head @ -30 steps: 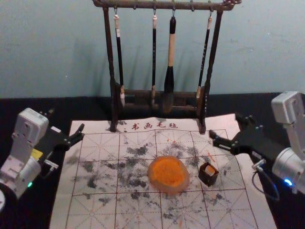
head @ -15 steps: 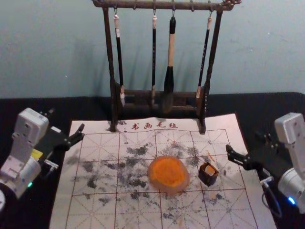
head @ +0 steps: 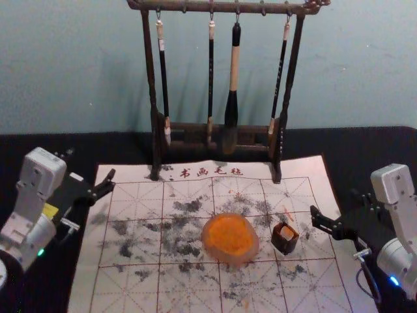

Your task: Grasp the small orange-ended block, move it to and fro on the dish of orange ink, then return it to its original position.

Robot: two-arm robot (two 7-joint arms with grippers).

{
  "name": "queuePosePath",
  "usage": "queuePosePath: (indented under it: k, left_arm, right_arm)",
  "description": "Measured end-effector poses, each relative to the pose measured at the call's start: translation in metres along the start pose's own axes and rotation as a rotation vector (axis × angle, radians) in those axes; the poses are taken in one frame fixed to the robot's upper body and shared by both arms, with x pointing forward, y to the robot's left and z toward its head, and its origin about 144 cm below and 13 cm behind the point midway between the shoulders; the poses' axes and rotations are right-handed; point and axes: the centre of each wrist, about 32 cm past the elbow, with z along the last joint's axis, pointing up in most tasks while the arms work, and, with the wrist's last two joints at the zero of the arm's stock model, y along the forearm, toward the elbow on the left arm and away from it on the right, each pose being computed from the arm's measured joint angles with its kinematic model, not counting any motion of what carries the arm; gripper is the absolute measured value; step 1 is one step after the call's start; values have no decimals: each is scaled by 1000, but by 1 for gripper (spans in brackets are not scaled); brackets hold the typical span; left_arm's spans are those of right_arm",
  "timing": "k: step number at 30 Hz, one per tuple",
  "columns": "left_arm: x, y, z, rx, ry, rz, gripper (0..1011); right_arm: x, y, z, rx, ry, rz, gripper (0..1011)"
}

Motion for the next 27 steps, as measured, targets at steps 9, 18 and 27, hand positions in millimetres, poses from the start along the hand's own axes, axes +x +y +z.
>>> queuePosePath:
  k: [9,18,27]
  left_arm:
    - [0,0,0,0,0,0,1001]
    - [0,0,0,0,0,0,1001]
    - [0,0,0,0,0,0,1001]
  right_arm:
    - [1,0,2,4,-1,6,1002]
    - [1,0,2,6,-2,9,1002]
    - [1,0,3,8,-2,10,1002]
